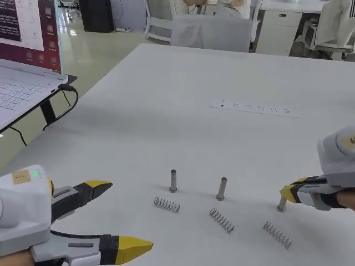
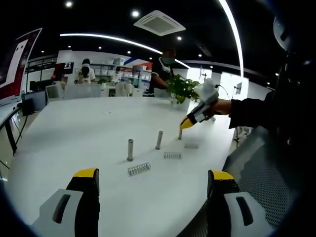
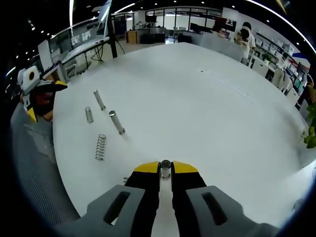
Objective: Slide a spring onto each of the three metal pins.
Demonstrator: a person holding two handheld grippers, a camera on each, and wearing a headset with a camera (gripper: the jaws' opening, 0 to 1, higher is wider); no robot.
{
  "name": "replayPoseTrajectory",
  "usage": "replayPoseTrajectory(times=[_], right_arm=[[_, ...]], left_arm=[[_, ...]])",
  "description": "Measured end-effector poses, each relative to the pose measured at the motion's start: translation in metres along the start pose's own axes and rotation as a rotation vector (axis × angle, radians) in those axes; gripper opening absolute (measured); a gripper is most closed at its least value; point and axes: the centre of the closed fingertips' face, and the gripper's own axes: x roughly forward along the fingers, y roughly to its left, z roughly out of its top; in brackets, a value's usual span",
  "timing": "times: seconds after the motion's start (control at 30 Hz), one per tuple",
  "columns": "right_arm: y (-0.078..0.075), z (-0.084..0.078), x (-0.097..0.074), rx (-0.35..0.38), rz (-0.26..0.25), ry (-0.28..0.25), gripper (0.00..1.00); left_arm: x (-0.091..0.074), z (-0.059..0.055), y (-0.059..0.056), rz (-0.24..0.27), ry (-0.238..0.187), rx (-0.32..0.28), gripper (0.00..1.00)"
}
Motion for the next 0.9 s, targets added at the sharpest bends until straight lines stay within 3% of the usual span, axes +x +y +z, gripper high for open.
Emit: replayPoseTrajectory(times=[0.9], right_arm=[[0.002, -0.009, -0.01, -0.006, -0.017, -0.006, 0.1]], left_arm=[[0.0, 0.0, 0.0, -0.002, -0.005, 0.0, 0.88]])
